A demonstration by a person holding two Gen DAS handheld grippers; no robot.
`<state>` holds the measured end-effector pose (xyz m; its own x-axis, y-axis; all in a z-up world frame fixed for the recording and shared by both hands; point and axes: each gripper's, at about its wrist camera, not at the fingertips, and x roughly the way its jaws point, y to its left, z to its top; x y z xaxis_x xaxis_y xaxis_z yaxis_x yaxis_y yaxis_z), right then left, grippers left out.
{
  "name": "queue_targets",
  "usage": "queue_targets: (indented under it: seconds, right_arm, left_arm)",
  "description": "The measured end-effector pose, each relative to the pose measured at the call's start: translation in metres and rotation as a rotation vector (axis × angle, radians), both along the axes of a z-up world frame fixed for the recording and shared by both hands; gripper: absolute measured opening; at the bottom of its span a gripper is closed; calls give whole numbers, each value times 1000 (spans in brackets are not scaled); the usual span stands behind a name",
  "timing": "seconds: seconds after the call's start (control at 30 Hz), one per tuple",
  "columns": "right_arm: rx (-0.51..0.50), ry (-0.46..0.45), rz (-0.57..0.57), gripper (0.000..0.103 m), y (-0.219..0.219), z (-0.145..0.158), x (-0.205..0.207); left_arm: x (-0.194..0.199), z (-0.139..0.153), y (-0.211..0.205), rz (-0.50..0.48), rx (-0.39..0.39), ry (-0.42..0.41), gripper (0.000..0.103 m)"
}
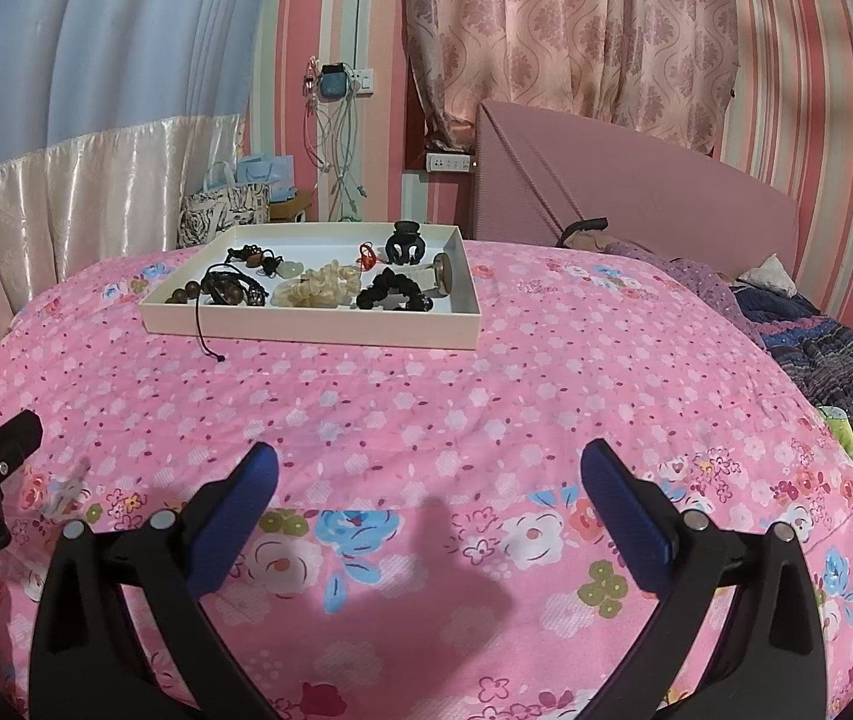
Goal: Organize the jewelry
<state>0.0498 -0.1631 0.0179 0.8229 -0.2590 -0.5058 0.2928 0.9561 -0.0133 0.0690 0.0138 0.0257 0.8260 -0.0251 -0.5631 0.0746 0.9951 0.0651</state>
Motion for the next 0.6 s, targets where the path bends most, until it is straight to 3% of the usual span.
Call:
queue_targets:
  seconds: [0.6]
  right_arm:
    - [-3,1,-1,101,0,-1,-1]
  left_arm:
    - [0,-2,-1,5,0,8,100]
